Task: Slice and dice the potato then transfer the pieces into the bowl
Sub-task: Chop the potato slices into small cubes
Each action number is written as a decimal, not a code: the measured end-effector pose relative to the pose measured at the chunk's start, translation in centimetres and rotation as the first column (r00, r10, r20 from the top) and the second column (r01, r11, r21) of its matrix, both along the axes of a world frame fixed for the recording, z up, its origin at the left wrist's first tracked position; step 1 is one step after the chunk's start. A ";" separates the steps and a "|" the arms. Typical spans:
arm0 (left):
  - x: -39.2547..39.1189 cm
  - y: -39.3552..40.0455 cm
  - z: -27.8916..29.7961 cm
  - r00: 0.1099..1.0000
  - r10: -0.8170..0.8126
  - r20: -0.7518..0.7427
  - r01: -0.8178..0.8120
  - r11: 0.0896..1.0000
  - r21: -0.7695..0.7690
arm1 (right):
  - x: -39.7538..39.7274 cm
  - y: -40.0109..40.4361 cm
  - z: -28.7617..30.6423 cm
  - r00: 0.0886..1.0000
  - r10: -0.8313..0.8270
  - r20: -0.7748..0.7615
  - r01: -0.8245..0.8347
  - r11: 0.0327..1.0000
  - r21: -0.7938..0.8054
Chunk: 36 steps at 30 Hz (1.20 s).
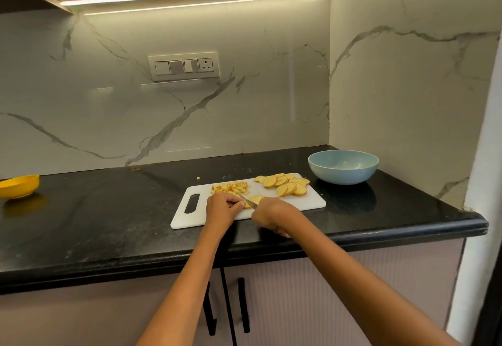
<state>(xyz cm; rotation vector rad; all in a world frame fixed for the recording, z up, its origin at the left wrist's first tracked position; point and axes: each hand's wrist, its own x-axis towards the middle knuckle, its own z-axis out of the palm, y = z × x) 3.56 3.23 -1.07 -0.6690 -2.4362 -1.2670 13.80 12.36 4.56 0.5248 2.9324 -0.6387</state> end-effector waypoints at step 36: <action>0.5 -0.2 0.1 0.998 0.050 0.036 -0.052 0.997 0.050 | 0.7 0.8 -0.4 0.999 0.026 -0.020 -0.026 0.999 0.024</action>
